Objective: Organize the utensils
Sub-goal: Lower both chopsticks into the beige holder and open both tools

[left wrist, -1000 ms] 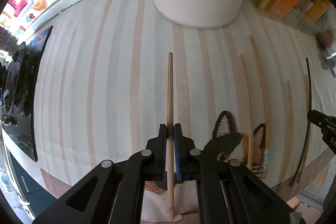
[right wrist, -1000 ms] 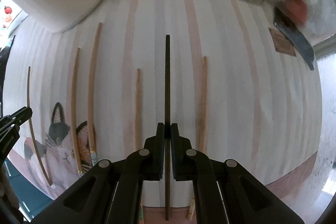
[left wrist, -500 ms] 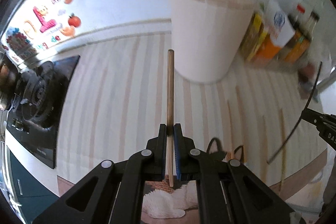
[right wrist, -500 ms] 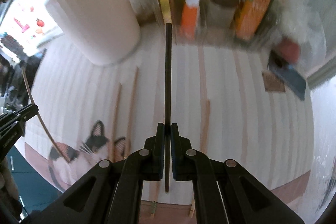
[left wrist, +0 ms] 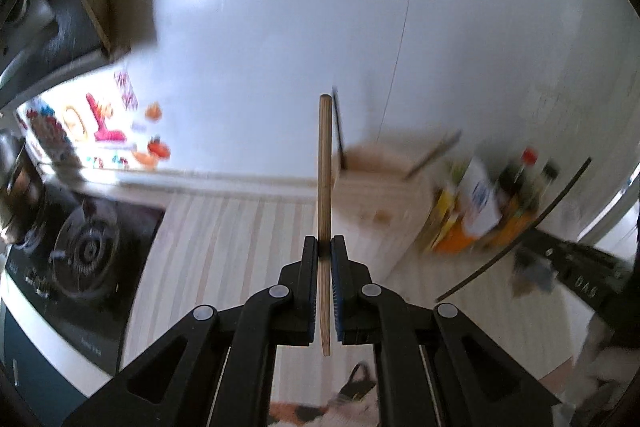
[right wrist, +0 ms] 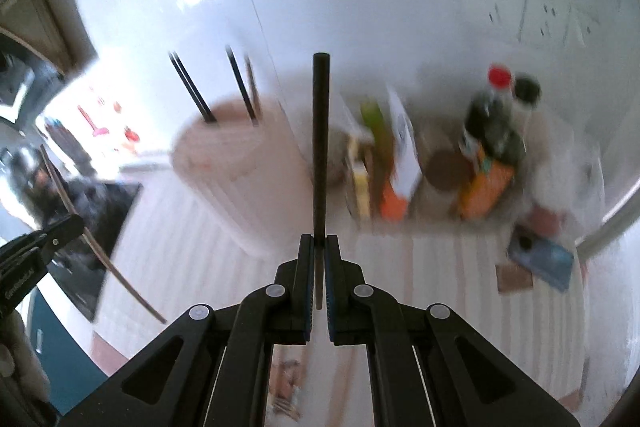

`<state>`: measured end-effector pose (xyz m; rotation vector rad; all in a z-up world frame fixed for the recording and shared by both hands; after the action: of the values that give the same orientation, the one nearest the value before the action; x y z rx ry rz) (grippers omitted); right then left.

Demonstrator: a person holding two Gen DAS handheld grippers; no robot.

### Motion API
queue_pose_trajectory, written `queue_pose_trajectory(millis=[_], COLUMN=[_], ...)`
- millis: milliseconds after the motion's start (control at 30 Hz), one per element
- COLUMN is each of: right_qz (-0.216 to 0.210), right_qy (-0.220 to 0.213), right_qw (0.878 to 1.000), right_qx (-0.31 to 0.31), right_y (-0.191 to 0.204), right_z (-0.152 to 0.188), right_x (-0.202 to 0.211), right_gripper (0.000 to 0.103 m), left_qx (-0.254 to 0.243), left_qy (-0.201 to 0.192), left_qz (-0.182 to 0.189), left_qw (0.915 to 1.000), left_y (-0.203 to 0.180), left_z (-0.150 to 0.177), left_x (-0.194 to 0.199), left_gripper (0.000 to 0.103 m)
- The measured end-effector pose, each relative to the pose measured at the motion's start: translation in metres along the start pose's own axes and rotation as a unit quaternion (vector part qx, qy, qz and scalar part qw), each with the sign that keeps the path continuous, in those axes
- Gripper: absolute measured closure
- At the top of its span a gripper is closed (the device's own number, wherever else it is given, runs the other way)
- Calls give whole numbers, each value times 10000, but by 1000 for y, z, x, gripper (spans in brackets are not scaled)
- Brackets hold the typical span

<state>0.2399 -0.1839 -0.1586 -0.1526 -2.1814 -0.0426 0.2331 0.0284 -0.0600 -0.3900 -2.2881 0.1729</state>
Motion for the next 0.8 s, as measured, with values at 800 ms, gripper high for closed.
queue_pose_trajectory(millis=[800], right_qz=[-422], right_qy=[-449], right_qw=[9979], right_qx=[-221], right_y=[65], right_z=[-178], right_x=[-9], right_gripper=[98], left_qx=[127], left_qy=[-305], left_qz=[212], left_qw=[9992], left_y=[13], left_z=[-148], left_x=[-85], left_gripper=[99])
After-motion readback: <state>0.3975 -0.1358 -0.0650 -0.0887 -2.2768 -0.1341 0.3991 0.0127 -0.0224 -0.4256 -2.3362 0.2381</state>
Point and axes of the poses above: each gripper's, at about its wrist camera, not at the fingertips, and x roughly against the way its jaws point, y to its left, z to its underside, the point moved 6 cm from there along -x, roughly the way its jaws point, and after that the axes turned 15 degrees about z, right-handed, at the moved point
